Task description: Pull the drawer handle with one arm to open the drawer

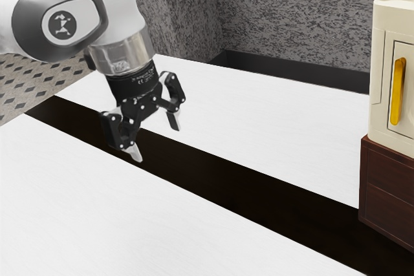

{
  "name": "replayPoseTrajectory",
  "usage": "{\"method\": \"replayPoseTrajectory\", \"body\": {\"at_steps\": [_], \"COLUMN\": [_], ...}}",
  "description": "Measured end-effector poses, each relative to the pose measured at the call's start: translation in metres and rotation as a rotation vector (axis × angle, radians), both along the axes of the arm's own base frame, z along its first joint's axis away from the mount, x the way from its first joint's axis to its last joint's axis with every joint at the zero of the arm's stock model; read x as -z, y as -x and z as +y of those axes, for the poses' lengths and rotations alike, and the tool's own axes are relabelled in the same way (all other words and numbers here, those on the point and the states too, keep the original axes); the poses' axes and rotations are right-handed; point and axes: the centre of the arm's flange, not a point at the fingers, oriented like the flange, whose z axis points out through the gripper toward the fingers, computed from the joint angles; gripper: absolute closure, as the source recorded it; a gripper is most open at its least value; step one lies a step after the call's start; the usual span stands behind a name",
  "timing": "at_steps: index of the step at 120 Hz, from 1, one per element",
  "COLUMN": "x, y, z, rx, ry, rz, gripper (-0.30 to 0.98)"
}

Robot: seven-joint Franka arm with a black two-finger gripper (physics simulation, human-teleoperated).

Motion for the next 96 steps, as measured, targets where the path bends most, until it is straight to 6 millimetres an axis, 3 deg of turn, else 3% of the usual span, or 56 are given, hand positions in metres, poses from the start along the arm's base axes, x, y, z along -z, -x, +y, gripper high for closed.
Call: {"method": "replayPoseTrajectory", "body": {"at_steps": [14, 25, 33, 42, 51, 72, 96], "x": [0.008, 0.021, 0.026, 0.054, 0.062, 0.055, 0.079], "y": [-0.003, -0.002, 0.0, -0.02, -0.027, -0.012, -0.007], "z": [-0.001, -0.021, -0.054, -0.09, -0.127, -0.212, -0.29], "rx": [0.002, 0.047, 0.112, 0.166, 0.223, 0.355, 0.396], "ry": [-0.005, -0.024, -0.036, -0.045, -0.026, 0.068, 0.153], "rz": [-0.009, 0.003, 0.004, 0.02, -0.016, -0.126, -0.203], "gripper": [0.0, 0.0, 0.0, 0.0, 0.0, 0.0, 0.0]}}
